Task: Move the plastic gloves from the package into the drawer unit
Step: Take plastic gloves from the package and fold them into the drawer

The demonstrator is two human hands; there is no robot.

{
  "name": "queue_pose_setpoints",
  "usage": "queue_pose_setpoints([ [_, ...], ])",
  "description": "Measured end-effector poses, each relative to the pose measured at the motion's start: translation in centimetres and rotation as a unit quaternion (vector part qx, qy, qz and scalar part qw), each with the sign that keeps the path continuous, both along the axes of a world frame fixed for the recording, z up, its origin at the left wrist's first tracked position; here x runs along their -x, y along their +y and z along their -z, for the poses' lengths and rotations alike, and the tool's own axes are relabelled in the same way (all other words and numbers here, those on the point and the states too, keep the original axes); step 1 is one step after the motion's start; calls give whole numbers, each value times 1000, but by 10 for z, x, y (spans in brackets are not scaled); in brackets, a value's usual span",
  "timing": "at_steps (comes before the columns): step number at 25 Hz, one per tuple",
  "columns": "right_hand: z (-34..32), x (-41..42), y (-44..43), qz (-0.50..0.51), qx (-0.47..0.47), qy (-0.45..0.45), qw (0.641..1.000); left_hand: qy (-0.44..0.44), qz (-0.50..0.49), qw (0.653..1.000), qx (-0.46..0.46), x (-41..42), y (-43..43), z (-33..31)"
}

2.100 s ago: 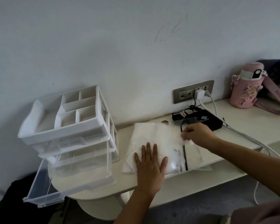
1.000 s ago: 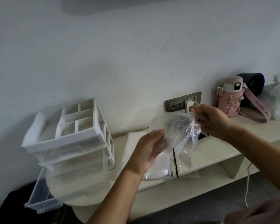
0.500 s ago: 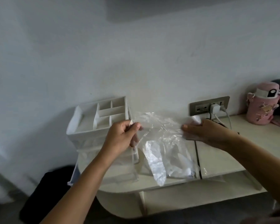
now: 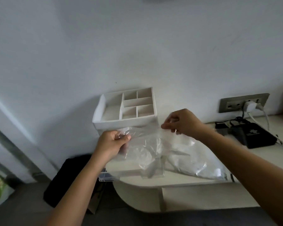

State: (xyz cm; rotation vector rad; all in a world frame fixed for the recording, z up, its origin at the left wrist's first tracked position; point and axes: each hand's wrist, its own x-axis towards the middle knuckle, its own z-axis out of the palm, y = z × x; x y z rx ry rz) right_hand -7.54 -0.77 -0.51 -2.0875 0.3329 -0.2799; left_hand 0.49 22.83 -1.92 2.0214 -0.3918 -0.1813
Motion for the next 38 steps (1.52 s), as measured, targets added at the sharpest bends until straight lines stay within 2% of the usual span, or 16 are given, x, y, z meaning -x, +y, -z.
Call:
queue_pose_setpoints([
  [5,16,-12,19,37,32,-31,998,69,-22,997,5,-16,19,18],
  [7,18,-7,29,95,133,-52,985,80,-40,996,-20,-20,22,21],
  [9,16,3,49,140,251,-130,949,76,-50,995,-48,-23,26,23],
  [10,15,7,63,115,266,-177,941,75,-52,994,-59,-25,26,22],
  [12,14,10,90,-27,253,-187,949,84,-53,992,-78,-24,25,21],
  [14,24,0,110,-168,252,-108,947,82,-53,989,-110,-24,24,21],
  [15,30,-7,115,-205,263,-73,940,82,-56,988,-117,-24,23,22],
  [19,48,-30,117,-243,288,34,926,96,-67,985,-127,-27,24,27],
  [23,58,-38,112,-274,348,153,883,-32,-39,965,-258,-23,26,28],
  [26,60,-45,115,-274,331,162,888,-170,-63,925,-334,-15,30,17],
  [28,63,-48,116,-272,329,155,891,-270,-84,899,-335,-6,33,7],
  [30,66,-51,114,-276,333,155,888,-323,-55,900,-286,2,31,1],
  [31,67,-53,113,-280,336,158,885,-303,-15,915,-267,3,27,1],
  [33,71,-56,112,-291,336,158,882,-200,75,935,-282,2,16,12],
  [35,74,-57,111,-297,333,154,882,-93,130,922,-353,-5,7,28],
  [38,73,-53,110,-285,320,164,889,-7,149,881,-449,-18,-4,41],
])
